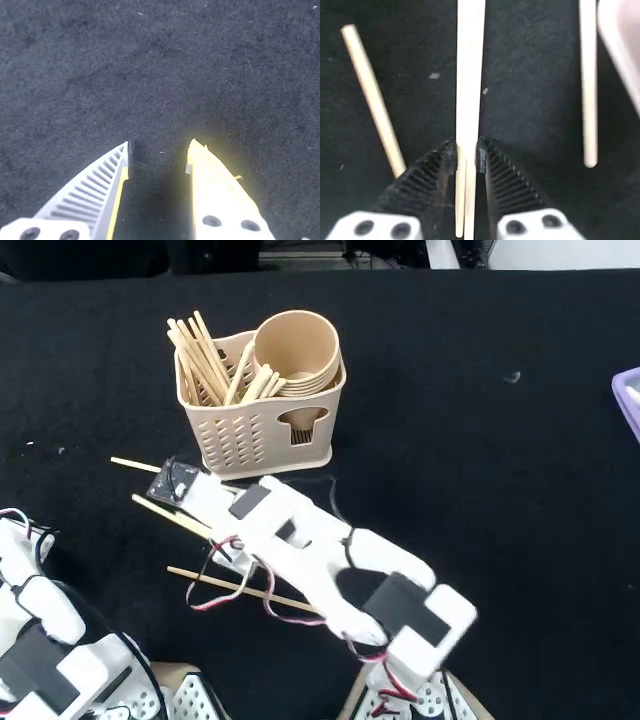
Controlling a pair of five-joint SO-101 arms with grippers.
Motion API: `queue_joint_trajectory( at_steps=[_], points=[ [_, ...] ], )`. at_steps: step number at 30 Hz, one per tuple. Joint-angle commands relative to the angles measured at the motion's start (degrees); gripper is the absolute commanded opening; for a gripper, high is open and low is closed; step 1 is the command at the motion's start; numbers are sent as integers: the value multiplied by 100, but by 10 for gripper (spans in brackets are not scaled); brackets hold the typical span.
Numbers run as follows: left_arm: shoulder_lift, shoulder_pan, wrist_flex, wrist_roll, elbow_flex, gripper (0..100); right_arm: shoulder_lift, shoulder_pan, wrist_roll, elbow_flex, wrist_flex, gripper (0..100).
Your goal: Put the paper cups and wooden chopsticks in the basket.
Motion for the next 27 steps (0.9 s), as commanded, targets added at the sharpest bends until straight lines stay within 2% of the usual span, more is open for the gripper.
queue_joint_trajectory(
  at_steps=[1,8,11,15,19,23,27],
  points=[
    [-97,-4,0,53,-321,192,-1095,123,44,277,70,11],
    [-97,-4,0,53,-321,192,-2897,695,44,708,114,11],
    [-97,-4,-9,53,-321,192,-3591,703,44,629,325,11],
    [-97,4,-9,53,-321,192,-4541,563,0,40,862,11],
    [-97,-4,-9,53,-321,192,-5305,554,-9,-804,862,11],
    [-97,-4,-9,53,-321,192,-5596,545,-132,-1341,114,11],
    [-97,-4,-9,53,-321,192,-5314,580,-1319,-1138,-1363,11]
  ],
)
